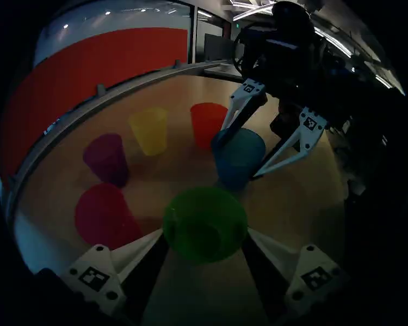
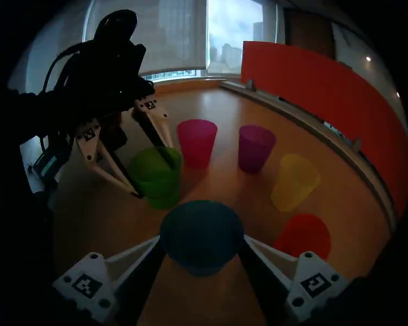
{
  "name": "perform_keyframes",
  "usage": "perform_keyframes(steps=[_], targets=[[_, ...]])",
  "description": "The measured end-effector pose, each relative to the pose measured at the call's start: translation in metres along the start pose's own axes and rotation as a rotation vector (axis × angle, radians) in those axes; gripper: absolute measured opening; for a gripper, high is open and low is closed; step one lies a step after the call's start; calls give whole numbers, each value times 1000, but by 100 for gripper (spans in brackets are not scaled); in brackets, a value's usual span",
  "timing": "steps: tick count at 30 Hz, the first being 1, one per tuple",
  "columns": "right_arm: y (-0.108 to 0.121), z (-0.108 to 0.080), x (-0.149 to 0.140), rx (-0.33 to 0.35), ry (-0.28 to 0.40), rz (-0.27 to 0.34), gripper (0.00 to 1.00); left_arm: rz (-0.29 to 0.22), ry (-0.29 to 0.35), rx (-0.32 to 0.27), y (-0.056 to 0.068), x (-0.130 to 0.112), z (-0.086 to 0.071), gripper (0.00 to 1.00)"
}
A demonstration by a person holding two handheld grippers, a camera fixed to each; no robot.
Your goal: Pour water
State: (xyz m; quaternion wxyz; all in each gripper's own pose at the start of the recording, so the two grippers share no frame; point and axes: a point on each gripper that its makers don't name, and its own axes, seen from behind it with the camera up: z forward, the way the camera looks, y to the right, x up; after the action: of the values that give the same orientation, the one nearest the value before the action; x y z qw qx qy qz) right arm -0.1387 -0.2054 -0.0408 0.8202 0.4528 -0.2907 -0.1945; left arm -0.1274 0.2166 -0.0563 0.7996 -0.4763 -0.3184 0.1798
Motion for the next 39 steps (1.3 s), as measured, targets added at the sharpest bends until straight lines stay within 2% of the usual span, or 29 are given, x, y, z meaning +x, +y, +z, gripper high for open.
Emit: perform_keyframes(steps=[3,9,17,29,39], targets=[[1,1,-6,-7,-13,3,92,-3,-10,-2,1,-3,1,92],[0,0,-14,-9,-24,12,99,-12,-28,-5,1,-8,0,94],[3,-13,-20,-30,-24,17,99,-36,-35,22,-4,-16,-10,97],[11,-52,-48,-99,-27,57,99,-98,-4,111,-16,-34,-44,98],[16,-81,-57,-172,22,117,99,-149,57,195,-23,-36,-70,98]])
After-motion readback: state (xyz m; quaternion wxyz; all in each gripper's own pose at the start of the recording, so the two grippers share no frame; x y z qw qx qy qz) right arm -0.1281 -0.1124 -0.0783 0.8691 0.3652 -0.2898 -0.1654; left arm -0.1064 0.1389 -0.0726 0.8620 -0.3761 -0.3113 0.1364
